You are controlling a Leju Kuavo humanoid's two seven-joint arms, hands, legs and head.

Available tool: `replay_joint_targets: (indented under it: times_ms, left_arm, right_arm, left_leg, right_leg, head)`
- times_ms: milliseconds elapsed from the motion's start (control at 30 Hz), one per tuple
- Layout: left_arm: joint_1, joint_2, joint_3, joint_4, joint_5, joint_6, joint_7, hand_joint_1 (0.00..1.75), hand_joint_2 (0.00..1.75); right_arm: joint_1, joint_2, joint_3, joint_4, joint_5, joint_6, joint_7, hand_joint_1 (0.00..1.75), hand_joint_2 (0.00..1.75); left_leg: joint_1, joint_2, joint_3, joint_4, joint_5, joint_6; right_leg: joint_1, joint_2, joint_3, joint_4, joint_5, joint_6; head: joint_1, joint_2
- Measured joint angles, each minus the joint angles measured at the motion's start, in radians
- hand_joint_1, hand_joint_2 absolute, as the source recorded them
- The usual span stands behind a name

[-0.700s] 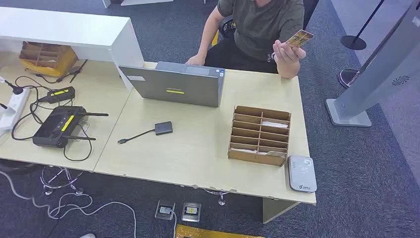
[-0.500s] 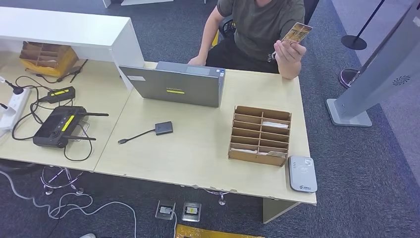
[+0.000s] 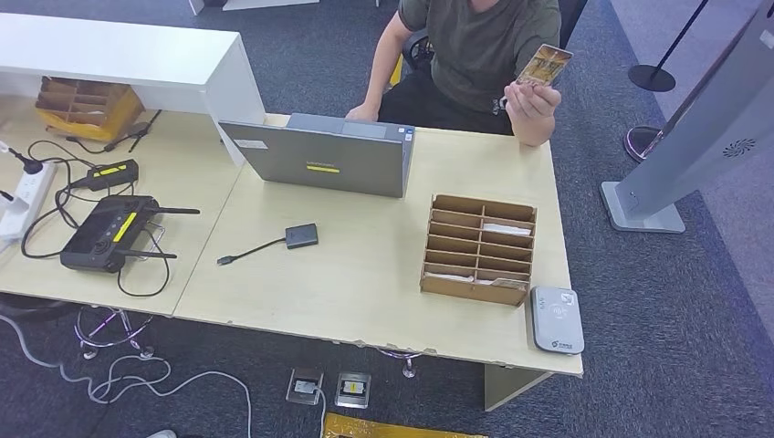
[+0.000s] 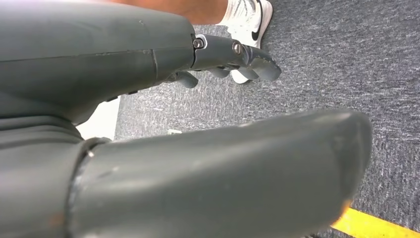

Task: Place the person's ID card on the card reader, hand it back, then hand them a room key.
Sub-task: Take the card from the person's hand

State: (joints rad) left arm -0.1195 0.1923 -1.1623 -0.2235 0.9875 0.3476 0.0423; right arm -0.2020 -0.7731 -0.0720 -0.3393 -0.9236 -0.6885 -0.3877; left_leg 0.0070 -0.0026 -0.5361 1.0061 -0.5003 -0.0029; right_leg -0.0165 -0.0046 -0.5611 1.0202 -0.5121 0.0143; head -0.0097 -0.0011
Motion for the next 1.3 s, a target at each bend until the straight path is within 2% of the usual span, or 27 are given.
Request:
replay_joint_targets:
  times_ms: [233,400,500,567,600,700,733,767,800,967,1100,1300]
  left_arm:
    - [0.000,0.000,0.003,0.000,0.004,0.000,0.000,0.00,0.00]
    - [-0.001,0.000,0.012,0.000,0.007,0.000,0.000,0.00,0.00]
    - [-0.001,0.000,0.017,0.000,0.008,0.000,0.000,0.00,0.00]
    - [-0.001,0.000,0.017,-0.001,0.012,0.000,0.000,0.00,0.00]
    - [-0.002,0.000,0.017,-0.001,0.014,0.000,-0.001,0.00,0.00]
    - [-0.004,-0.001,0.018,-0.002,0.019,-0.002,-0.003,0.00,0.00]
    - [-0.005,-0.001,0.018,-0.003,0.020,-0.002,-0.003,0.00,0.00]
    - [-0.005,0.000,0.018,-0.003,0.022,-0.002,-0.003,0.00,0.00]
    - [-0.005,0.002,0.019,-0.003,0.024,-0.002,-0.003,0.00,0.00]
    - [0.008,0.007,0.022,-0.003,0.031,-0.001,-0.003,0.00,0.00]
    - [0.008,0.007,0.023,-0.003,0.032,-0.001,-0.003,0.00,0.00]
    - [0.008,0.006,0.024,-0.004,0.032,-0.001,-0.003,0.00,0.00]
  right_arm:
    - [-0.129,-0.043,-0.143,0.136,0.067,0.000,-0.141,0.00,0.00]
    - [-0.187,-0.070,-0.191,0.156,0.108,0.000,-0.133,0.00,0.00]
    - [-0.196,-0.080,-0.230,0.143,0.197,0.001,-0.105,0.00,0.00]
    - [-0.183,-0.067,-0.281,0.103,0.383,0.002,-0.006,0.00,0.00]
    - [-0.169,-0.048,-0.317,0.063,0.531,0.003,0.095,0.00,0.00]
    - [-0.115,0.034,-0.430,-0.168,1.016,0.002,0.534,0.00,0.00]
    - [-0.105,0.054,-0.455,-0.275,1.118,0.001,0.654,0.00,0.00]
    - [-0.102,0.067,-0.473,-0.381,1.172,0.000,0.723,0.00,0.00]
    - [-0.105,0.077,-0.490,-0.480,1.191,0.000,0.748,0.00,0.00]
    - [-0.116,0.111,-0.565,-0.818,1.160,0.000,0.705,0.00,0.00]
    - [-0.118,0.136,-0.605,-1.019,1.147,0.000,0.657,0.00,0.00]
    - [-0.135,0.143,-0.613,-1.259,1.261,0.000,0.695,0.00,0.00]
  left_leg:
    - [0.000,0.001,-0.001,0.000,0.000,0.000]
    - [0.000,0.001,-0.001,0.000,0.000,0.000]
    - [0.000,0.000,-0.002,0.000,0.000,0.000]
    - [0.001,-0.003,-0.009,-0.001,0.000,0.000]
    - [0.002,-0.006,-0.014,-0.001,-0.001,0.000]
    - [0.002,-0.017,-0.024,-0.001,0.001,0.002]
    - [-0.001,-0.020,-0.024,-0.001,0.002,0.003]
    - [-0.004,-0.023,-0.023,-0.001,0.005,0.005]
    - [-0.005,-0.027,-0.019,-0.001,0.007,0.005]
    - [-0.003,-0.034,-0.009,0.000,0.010,0.004]
    - [-0.003,-0.027,-0.008,-0.001,0.009,0.003]
    - [-0.004,-0.017,-0.006,-0.001,0.008,0.003]
  right_leg:
    - [0.000,0.002,-0.001,0.000,0.000,0.000]
    - [0.000,0.001,0.000,0.000,0.000,0.000]
    - [0.000,-0.001,0.001,0.000,0.000,0.000]
    - [0.001,-0.004,0.003,0.001,0.000,0.000]
    - [0.002,-0.007,0.005,0.001,-0.001,0.000]
    - [0.002,-0.017,0.007,0.001,-0.002,0.001]
    - [-0.001,-0.020,0.005,0.002,-0.003,0.002]
    - [-0.004,-0.024,0.003,0.003,-0.004,0.003]
    - [-0.005,-0.028,0.001,0.004,-0.004,0.004]
    - [-0.003,-0.034,0.001,0.004,-0.004,0.004]
    - [-0.003,-0.028,0.000,0.004,-0.004,0.004]
    - [-0.004,-0.017,0.000,0.003,-0.002,0.005]
  head:
    - [0.000,0.000]
    - [0.000,0.000]
    - [0.000,0.000]
    - [0.000,0.000]
    - [0.000,0.000]
    - [0.000,0.000]
    - [-0.001,0.000]
    - [-0.002,0.000]
    - [-0.003,0.000]
    - [-0.003,0.000]
    - [-0.003,0.000]
    - [-0.003,0.000]
